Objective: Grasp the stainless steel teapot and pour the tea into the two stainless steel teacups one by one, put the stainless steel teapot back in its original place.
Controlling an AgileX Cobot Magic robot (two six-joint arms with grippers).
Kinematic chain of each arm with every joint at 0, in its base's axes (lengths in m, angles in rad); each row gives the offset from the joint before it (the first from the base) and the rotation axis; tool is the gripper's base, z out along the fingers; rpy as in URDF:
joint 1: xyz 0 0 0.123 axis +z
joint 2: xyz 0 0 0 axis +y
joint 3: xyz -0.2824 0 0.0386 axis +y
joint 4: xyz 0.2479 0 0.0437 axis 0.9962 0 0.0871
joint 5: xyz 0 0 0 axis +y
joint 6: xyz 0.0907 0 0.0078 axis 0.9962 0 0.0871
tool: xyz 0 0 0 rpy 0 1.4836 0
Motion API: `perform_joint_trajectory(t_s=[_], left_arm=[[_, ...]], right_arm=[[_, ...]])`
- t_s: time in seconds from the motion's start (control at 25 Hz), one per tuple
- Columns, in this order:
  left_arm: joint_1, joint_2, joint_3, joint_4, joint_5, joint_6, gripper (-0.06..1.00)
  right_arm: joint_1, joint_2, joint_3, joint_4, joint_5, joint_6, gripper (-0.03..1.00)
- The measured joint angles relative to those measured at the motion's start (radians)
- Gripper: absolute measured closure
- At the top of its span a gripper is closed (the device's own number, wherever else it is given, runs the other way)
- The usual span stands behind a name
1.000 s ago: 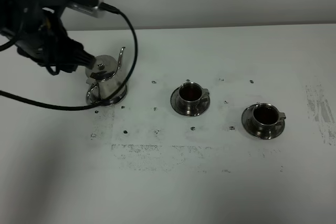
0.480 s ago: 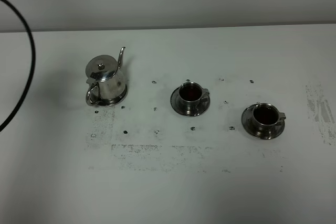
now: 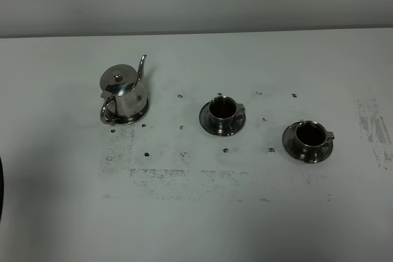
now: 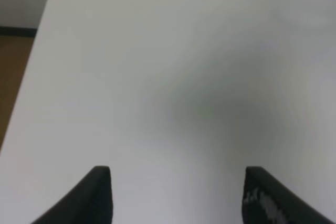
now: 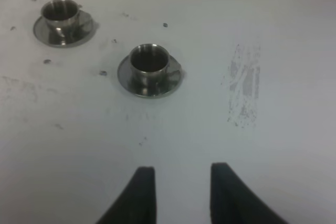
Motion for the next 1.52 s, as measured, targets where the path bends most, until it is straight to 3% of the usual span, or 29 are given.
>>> perform_joint_trajectory(t_s=[0.2,0.48,0.88,1.52], left_arm=[[0.0,-0.205,0.113,-0.014,0.045,0.0,0.42],[0.0,-0.392,0.165,-0.073,0.152,0.029,0.42],[0.0,-0.489,0.171,-0.278,0.189,0.146,0.42],[0.0,-0.659,0.182,-0.29,0.21,0.158,0.43]], right_arm=[[0.0,0.0,0.0,0.0,0.0,0.0,0.73],[0.0,0.0,0.0,0.0,0.0,0.0,0.73],[0.0,0.0,0.0,0.0,0.0,0.0,0.73],[0.0,0.0,0.0,0.0,0.0,0.0,0.73]])
